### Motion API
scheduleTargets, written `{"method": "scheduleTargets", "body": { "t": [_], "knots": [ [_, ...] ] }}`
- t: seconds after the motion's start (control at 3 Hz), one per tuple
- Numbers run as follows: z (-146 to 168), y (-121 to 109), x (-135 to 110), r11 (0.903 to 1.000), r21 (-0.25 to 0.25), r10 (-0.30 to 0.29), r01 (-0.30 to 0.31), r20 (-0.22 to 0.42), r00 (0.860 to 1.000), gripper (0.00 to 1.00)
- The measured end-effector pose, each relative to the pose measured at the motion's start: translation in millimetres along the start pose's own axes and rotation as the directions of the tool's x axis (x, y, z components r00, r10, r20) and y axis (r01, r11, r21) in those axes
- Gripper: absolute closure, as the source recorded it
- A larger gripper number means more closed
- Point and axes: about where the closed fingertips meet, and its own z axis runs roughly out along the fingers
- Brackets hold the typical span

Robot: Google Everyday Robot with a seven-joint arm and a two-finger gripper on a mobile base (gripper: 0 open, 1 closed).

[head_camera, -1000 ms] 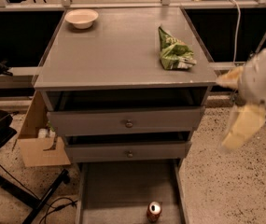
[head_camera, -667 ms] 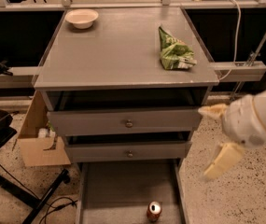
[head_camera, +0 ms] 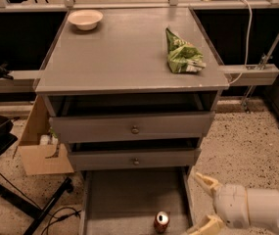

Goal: Pick coke can from bottom drawer and place on counter

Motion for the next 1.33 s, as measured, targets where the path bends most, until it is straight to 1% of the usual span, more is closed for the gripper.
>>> {"method": "scheduleTargets", "body": {
  "t": [0.33,0.67,1.0,1.33],
  "knots": [
    [19.6,4.9,36.3,0.9969,-0.039,0.072,-0.069,0.067,0.995,0.0],
    [23.5,6.1,40.3,0.9956,-0.049,0.084,-0.08,0.077,0.993,0.0],
    [43.1,-6.3,52.7,0.995,-0.069,0.079,-0.072,0.111,0.991,0.0],
    [104.7,-59.3,95.3,0.9953,-0.094,-0.008,0.026,0.181,0.983,0.0]
  ]
}}
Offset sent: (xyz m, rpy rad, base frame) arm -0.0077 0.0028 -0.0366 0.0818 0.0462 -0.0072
